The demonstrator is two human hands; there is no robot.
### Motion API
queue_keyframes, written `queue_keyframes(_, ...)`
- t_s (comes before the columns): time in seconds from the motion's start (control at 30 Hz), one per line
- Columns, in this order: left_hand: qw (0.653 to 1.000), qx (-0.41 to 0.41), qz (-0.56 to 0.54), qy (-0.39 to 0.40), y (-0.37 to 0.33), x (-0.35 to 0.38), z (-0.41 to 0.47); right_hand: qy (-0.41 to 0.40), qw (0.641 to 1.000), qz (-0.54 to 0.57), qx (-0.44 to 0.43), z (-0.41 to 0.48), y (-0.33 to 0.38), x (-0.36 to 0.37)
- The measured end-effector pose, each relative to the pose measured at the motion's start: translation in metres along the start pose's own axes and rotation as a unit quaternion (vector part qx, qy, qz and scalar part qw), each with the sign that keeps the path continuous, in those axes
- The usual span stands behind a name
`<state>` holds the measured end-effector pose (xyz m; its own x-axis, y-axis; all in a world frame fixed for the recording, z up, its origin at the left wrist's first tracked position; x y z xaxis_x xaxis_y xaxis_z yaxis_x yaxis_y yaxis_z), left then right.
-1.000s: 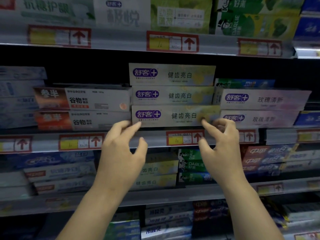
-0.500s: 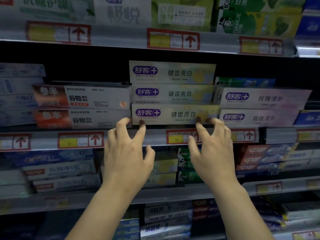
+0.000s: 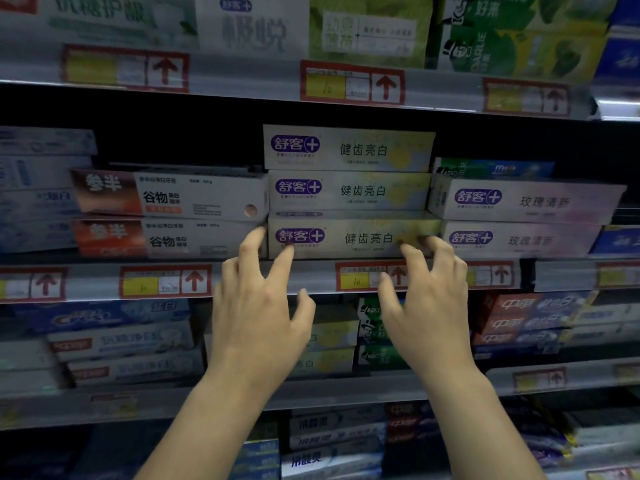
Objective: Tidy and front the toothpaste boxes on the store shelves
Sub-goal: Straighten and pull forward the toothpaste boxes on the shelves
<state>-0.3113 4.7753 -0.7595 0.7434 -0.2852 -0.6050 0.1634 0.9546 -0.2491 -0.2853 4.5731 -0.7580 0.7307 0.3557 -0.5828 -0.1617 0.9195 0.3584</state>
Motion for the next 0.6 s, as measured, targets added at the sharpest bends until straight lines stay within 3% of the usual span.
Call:
queue_keyframes(0.43, 0.997, 0.064, 0.020, 0.029, 0.010, -0.001, 0.002, 0.047, 0.995, -0.075, -0.054, -0.002, -0.002, 0.002)
queue_keyframes(0.6, 0.991, 0.075, -0.106, 0.021, 0.015, -0.011, -0.018, 0.029, 0.995, -0.001, -0.099, -0.020, -0.001, -0.001)
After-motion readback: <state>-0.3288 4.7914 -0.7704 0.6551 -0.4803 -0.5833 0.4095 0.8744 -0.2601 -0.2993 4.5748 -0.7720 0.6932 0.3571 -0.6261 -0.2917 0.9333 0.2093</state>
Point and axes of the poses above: each hand's wrist, its own z-axis towards the middle knuckle, its own x-axis out of the palm, y = z × x, the point moved 1 cm from there along z, towards the middle knuckle, and after that the axes turned 4 degrees about -y, right-handed, at the moved point
